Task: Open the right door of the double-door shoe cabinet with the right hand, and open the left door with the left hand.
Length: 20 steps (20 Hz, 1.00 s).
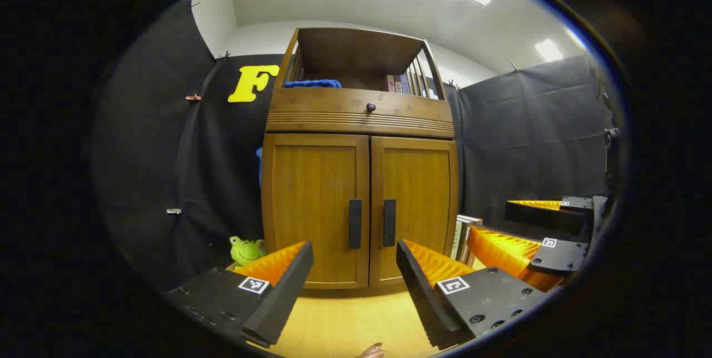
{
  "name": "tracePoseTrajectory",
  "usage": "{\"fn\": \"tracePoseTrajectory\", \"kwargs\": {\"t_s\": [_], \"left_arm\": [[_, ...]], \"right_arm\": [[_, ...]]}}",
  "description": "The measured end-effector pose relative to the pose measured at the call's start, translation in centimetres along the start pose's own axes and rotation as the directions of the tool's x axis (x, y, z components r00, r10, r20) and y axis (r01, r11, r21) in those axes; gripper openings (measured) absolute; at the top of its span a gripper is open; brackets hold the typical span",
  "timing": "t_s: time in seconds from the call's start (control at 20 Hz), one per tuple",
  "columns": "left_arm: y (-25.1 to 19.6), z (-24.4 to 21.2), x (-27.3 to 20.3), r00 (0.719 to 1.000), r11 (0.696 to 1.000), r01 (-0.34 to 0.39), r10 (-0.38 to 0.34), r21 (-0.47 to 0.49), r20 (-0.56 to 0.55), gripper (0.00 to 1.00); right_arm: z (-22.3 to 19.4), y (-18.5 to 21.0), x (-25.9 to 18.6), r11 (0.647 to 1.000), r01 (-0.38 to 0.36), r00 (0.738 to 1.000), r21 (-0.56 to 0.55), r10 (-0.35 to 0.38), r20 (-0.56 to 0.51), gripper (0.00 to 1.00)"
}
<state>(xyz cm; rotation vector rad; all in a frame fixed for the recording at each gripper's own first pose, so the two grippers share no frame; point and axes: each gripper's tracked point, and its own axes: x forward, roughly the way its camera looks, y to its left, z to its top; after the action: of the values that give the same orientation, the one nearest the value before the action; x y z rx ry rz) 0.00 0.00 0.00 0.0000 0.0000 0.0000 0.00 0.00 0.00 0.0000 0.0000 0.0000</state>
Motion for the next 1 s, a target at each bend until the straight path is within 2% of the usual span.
{"fn": "tracePoseTrajectory", "kwargs": {"t_s": [0.25, 1.0], "left_arm": [[-0.23, -0.34, 0.61, 1.000, 1.000, 0.024, -0.024, 0.000, -0.010, 0.94], [0.26, -0.66, 0.84, 1.000, 1.000, 0.012, -0.012, 0.014, -0.009, 0.94]], "right_arm": [[-0.40, 0.02, 0.41, 1.000, -0.001, 1.000, 0.009, 0.001, -0.022, 0.98], [-0.74, -0.03, 0.95, 0.998, -0.037, 0.998, 0.043, 0.040, -0.058, 0.98]]}}
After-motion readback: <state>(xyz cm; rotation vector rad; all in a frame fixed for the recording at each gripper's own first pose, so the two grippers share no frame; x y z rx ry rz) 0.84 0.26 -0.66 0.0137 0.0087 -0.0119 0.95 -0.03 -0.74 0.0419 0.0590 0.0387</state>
